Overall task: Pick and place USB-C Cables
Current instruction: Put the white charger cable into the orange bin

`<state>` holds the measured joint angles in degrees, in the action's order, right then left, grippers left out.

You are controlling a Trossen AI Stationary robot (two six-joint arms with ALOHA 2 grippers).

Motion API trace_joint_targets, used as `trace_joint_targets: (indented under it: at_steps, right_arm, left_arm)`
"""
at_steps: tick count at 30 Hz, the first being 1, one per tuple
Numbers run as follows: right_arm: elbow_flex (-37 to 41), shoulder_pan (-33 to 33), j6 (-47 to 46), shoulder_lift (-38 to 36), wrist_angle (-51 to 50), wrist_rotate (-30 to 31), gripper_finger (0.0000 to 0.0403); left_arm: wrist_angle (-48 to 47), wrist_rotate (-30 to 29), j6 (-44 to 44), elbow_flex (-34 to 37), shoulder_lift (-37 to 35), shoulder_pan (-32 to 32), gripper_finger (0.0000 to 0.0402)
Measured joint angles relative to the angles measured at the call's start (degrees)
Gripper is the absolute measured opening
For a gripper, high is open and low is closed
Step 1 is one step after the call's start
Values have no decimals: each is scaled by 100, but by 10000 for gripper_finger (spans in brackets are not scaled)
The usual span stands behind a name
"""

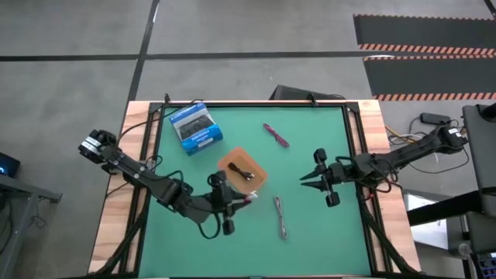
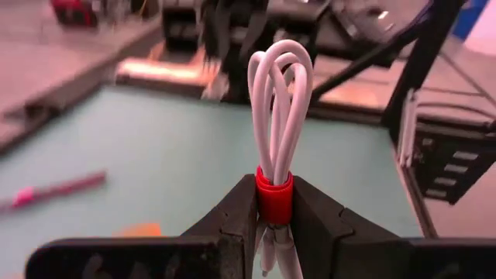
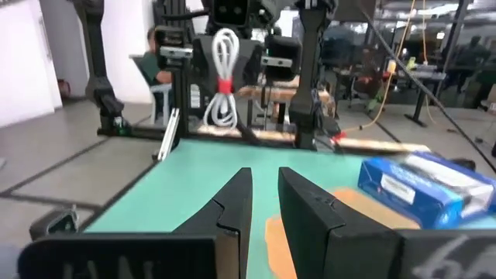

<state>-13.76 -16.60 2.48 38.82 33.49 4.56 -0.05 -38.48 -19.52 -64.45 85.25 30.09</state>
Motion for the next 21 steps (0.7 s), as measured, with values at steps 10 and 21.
trace_joint_targets:
  at_steps: [10, 21]
  right_arm:
    - [0, 0, -42, 1119, 1573, 0, 57]
    - [-173, 0, 207, 2004, 3008, 3, 57]
  left_arm:
    - [1183, -111, 1412, 223, -2, -13, 49]
    - [1317, -142, 1715, 333, -2, -135, 49]
